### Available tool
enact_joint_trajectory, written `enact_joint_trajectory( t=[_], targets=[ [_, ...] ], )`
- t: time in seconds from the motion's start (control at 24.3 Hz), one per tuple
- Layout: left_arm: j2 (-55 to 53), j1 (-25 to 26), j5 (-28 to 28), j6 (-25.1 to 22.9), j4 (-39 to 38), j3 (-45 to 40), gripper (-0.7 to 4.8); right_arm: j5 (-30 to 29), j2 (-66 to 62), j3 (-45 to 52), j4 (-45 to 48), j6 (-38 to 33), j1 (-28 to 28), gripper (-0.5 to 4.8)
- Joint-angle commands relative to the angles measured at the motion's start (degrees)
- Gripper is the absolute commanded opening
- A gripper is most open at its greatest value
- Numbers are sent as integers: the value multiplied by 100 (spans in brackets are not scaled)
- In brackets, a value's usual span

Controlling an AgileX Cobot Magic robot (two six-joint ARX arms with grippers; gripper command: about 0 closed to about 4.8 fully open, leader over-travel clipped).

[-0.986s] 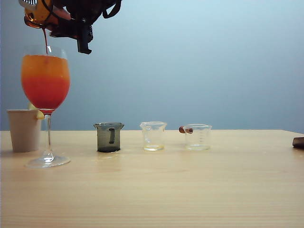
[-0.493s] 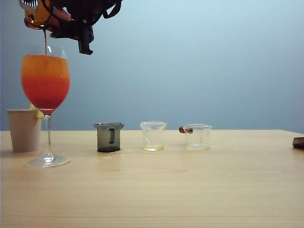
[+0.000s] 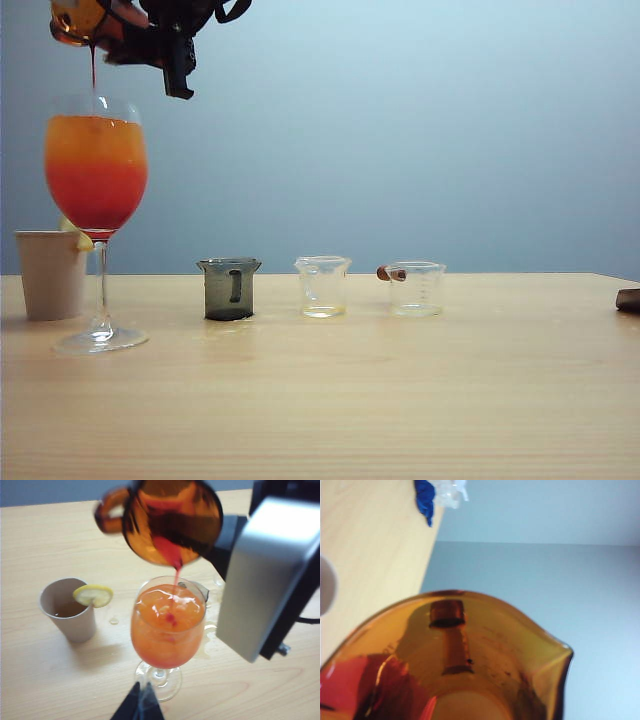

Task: Pick up the fourth measuring cup from the left, pour the grenadine inside into the goblet, and finally put the measuring cup back in its original place.

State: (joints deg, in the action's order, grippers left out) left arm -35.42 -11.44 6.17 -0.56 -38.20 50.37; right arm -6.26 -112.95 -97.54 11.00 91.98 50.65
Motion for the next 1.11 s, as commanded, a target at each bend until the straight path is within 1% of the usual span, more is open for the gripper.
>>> enact_joint_trajectory(
  t=[0.04,0.25,0.33,0.53,1.11],
  targets=[
    [46,0,-105,-125,-13,17,-5,-9,28,-33,-50,4,9,64],
    [70,-4,-101,-138,-39,17,-5,4,24,-33,-61,212,9,64],
    [70,-4,-101,-136,-39,17,-5,13,24,-33,-101,448,13,64],
    [70,-4,-101,-133,-79,17,-5,11,24,-33,-177,737,24,64],
    [122,-11,-101,-133,-116,17,-5,-31,24,-114,-173,931,39,63]
  ],
)
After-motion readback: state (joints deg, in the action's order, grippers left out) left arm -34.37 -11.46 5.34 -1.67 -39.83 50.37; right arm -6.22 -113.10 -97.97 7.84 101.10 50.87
